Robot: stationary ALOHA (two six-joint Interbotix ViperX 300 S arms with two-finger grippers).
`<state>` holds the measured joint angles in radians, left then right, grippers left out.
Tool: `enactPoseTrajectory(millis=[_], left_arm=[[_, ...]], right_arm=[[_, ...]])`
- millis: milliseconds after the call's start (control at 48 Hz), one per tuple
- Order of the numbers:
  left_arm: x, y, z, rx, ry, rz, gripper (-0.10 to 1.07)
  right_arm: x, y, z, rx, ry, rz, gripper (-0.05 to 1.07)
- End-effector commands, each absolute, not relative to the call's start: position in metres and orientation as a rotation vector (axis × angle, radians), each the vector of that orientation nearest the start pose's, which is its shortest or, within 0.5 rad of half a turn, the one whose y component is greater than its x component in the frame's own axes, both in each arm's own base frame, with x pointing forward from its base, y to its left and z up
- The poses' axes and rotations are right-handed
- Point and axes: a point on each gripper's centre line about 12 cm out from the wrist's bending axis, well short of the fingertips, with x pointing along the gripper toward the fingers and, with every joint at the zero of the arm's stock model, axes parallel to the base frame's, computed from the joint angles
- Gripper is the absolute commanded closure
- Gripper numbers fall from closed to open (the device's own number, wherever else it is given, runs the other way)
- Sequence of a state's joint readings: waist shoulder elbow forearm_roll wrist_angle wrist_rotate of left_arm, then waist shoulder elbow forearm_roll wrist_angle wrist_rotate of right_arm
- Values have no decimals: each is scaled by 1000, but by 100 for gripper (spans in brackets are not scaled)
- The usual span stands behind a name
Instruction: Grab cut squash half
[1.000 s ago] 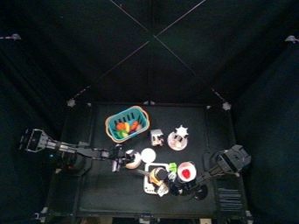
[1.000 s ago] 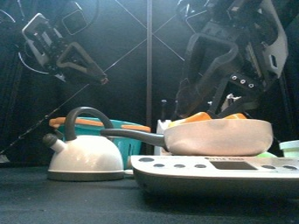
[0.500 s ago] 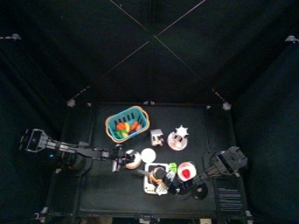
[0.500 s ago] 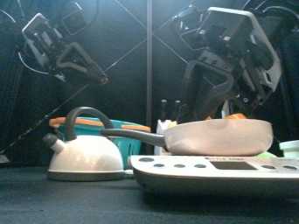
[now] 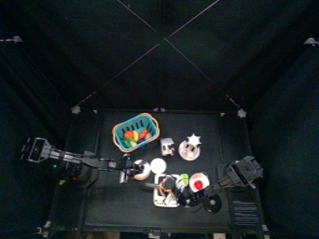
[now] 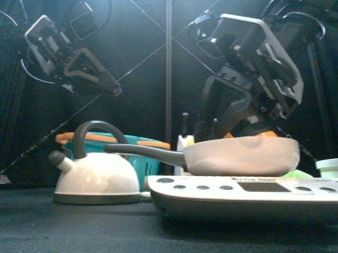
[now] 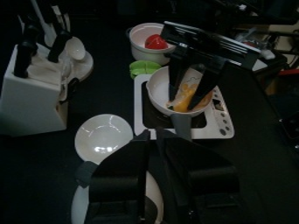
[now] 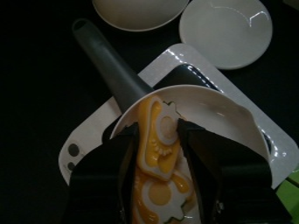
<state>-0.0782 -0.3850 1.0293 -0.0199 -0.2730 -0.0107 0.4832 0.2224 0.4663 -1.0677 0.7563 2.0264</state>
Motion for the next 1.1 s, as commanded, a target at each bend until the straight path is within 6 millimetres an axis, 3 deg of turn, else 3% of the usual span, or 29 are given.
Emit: enactPoseTrajectory(millis=[0, 583, 1083], left_arm=[[294, -21, 209, -17, 352, -63, 38], [294, -21, 210, -17, 351, -63, 38], [294, -21, 210, -17, 351, -63, 38]], right_arm=[[390, 120, 143, 447, 694, -610, 45], [389, 120, 166, 445, 641, -601, 47], [377, 119, 190, 446, 595, -604, 47]])
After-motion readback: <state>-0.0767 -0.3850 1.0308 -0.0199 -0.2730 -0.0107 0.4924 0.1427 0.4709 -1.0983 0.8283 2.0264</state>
